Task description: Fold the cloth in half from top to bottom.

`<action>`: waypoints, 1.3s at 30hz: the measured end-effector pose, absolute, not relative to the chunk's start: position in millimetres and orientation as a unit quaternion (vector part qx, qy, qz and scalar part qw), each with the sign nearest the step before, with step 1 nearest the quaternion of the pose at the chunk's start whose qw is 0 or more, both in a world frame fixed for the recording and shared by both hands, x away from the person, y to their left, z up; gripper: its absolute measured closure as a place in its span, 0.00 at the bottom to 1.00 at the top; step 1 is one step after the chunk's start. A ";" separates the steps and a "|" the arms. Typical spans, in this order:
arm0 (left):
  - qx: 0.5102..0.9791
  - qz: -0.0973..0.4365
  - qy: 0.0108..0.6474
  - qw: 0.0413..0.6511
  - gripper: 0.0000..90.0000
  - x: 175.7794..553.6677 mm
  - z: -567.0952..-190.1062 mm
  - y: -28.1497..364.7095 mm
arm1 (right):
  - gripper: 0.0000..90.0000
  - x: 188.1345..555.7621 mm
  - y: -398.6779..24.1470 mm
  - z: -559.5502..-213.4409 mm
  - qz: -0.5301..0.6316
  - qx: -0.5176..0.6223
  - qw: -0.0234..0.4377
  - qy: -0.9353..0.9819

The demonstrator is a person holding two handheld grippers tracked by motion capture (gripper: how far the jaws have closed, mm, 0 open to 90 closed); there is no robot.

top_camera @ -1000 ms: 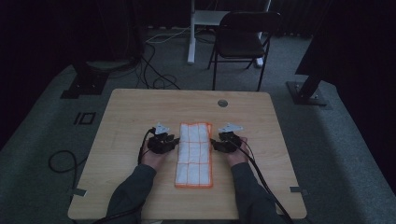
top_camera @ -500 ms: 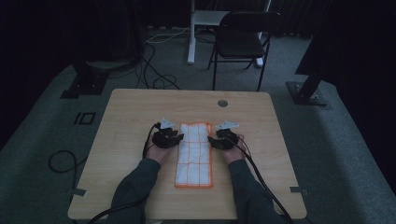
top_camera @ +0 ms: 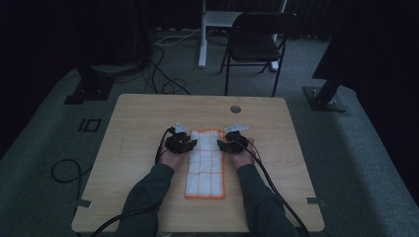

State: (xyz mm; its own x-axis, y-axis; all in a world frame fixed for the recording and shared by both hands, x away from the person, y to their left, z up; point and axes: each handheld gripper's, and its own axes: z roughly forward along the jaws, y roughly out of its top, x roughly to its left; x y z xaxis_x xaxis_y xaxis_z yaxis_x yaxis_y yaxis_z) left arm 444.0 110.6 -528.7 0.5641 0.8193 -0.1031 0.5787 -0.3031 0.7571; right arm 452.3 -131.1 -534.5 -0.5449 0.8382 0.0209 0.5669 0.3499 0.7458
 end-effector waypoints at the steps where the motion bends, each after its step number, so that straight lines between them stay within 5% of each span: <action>1: 0.792 0.152 0.442 0.392 0.67 444.8 -529.2 111.0 | 0.58 454.1 -130.3 -535.7 0.363 0.442 0.184 0.800; 16: 0.787 0.142 0.464 0.382 0.65 453.3 -541.2 113.0 | 0.61 462.6 -127.6 -541.2 0.361 0.449 0.168 0.800; 23: 0.785 0.136 0.466 0.385 0.66 454.6 -541.4 113.7 | 0.70 462.4 -126.0 -541.6 0.364 0.441 0.166 0.803; 31: 0.792 0.110 0.463 0.382 0.84 456.4 -539.5 111.4 | 0.90 462.3 -124.8 -542.5 0.380 0.446 0.143 0.798; 39: 0.796 0.108 0.458 0.380 0.96 455.3 -538.0 110.4 | 0.95 461.6 -124.1 -542.0 0.382 0.446 0.141 0.797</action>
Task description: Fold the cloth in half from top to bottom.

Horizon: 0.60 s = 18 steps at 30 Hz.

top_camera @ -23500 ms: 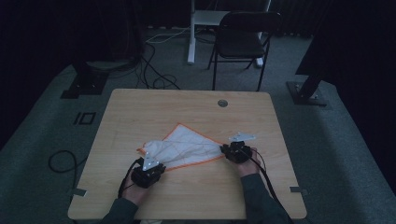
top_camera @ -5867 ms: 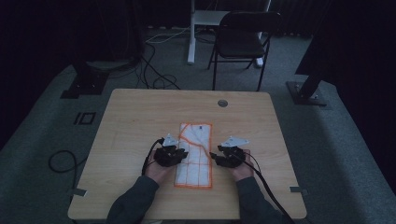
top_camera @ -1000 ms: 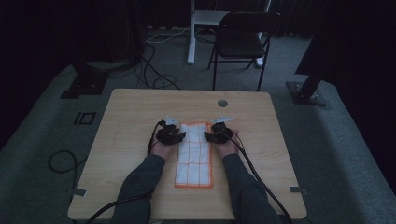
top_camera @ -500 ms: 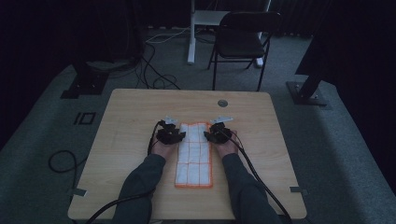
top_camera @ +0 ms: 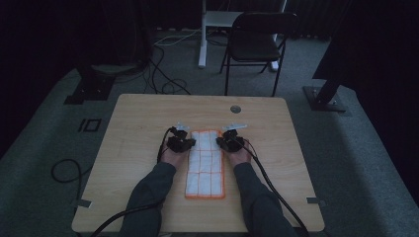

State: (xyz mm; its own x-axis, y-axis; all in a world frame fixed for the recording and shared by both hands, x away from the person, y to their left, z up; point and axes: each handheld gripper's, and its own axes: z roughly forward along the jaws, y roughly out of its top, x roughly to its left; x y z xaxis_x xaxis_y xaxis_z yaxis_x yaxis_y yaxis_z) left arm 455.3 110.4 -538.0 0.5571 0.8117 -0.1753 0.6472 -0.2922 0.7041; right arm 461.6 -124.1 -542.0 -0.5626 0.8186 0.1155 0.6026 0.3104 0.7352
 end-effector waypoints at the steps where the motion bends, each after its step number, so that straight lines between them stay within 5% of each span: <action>1: 0.796 0.108 0.458 0.381 0.96 455.2 -537.8 110.5 | 0.95 461.4 -124.0 -541.9 0.382 0.446 0.142 0.797; 18: 0.794 0.126 0.444 0.395 0.97 453.1 -518.4 112.7 | 0.95 457.7 -127.5 -526.1 0.403 0.435 0.155 0.790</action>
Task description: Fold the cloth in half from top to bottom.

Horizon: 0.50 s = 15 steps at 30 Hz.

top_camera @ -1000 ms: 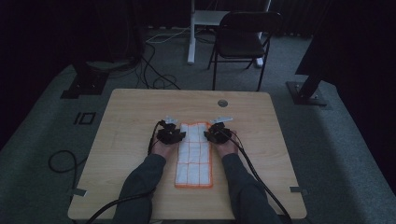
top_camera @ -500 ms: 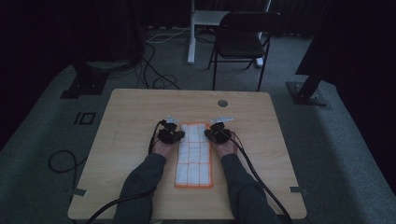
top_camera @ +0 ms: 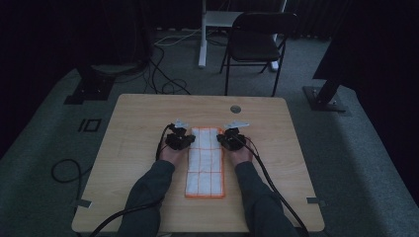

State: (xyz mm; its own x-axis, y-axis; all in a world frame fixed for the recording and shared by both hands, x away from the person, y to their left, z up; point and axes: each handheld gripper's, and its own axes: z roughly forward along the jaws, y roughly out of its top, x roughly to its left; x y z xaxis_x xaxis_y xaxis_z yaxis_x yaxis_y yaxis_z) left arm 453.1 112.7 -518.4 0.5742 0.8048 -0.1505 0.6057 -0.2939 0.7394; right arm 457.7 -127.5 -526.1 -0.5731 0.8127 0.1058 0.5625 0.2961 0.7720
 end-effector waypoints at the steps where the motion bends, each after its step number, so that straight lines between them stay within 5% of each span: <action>1: 0.795 0.129 0.442 0.396 0.96 452.5 -516.4 112.7 | 0.95 457.2 -127.6 -524.9 0.404 0.434 0.156 0.790; 15: 0.793 0.154 0.426 0.408 0.97 444.6 -497.1 112.5 | 0.95 447.0 -130.6 -504.4 0.422 0.418 0.174 0.785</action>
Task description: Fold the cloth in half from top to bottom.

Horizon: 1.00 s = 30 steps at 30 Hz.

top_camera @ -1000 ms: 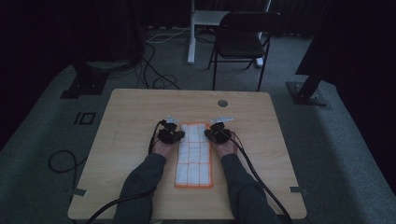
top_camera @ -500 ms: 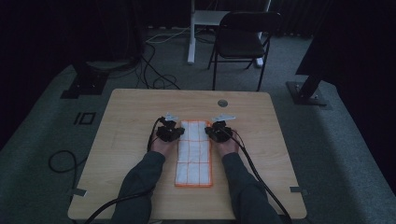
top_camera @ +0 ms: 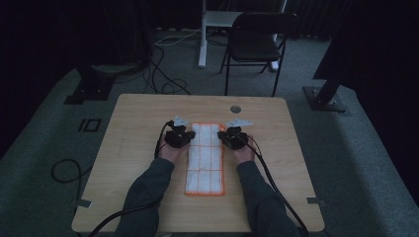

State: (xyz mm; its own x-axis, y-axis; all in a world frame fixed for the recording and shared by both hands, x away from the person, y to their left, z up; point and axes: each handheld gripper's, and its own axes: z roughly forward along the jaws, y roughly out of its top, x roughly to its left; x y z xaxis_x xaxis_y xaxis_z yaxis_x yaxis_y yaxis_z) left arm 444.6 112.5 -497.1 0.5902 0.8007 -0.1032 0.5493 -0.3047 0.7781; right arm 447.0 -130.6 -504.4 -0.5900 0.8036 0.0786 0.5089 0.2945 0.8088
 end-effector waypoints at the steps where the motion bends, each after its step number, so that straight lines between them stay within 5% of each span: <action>1: 0.794 0.155 0.423 0.408 0.97 442.4 -496.3 113.1 | 0.95 444.3 -130.5 -503.4 0.423 0.416 0.174 0.786; 30: 0.794 0.149 0.396 0.435 0.96 372.0 -484.1 127.6 | 0.95 375.5 -134.1 -482.2 0.448 0.370 0.157 0.799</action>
